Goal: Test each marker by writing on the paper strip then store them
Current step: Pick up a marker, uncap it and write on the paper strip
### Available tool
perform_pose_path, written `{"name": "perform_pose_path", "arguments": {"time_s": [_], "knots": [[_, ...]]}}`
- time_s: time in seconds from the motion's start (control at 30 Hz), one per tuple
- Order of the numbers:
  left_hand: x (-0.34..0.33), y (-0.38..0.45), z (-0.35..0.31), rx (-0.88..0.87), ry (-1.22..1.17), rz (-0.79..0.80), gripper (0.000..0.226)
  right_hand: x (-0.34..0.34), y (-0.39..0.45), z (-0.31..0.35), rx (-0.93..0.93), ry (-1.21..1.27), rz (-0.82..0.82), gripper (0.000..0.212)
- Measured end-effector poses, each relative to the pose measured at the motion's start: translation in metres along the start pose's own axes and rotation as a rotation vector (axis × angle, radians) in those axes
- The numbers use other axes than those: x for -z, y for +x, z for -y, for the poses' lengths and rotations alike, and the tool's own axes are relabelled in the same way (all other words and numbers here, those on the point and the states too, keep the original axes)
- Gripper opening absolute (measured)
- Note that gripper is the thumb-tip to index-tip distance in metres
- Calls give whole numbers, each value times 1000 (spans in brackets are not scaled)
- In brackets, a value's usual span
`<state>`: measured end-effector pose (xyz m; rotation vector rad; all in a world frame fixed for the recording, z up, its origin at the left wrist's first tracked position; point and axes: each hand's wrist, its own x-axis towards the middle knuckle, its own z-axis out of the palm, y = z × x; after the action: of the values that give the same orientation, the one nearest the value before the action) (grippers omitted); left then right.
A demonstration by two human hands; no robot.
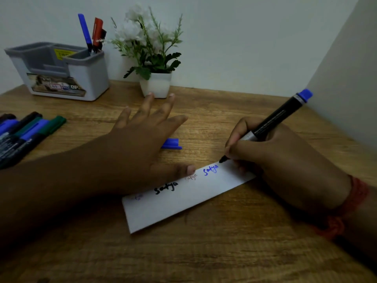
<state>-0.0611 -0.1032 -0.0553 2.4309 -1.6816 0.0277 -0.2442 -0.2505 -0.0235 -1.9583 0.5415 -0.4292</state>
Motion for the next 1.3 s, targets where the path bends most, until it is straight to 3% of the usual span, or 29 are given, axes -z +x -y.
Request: {"name": "perform_pose_path", "arguments": {"time_s": [0.13, 0.43, 0.63, 0.83, 1.1, 1.3], "knots": [[4, 2, 5, -6, 43, -19, 107, 3, -1, -1, -2, 85, 40, 6], [12, 3, 13, -20, -77, -97, 84, 10, 4, -5, 263, 197, -62, 13], [20, 2, 13, -62, -86, -87, 65, 11, 10, -18, 218, 245, 10, 22], [16, 7, 10, -114, -90, -117, 30, 5, 15, -19, 190, 349, 43, 23], [20, 1, -1, -183, -208, -265, 37, 1, 13, -15, 272, 347, 54, 13], [18, 0, -4, -261, -193, -337, 29, 4, 14, -20, 278, 245, 86, 14]]}}
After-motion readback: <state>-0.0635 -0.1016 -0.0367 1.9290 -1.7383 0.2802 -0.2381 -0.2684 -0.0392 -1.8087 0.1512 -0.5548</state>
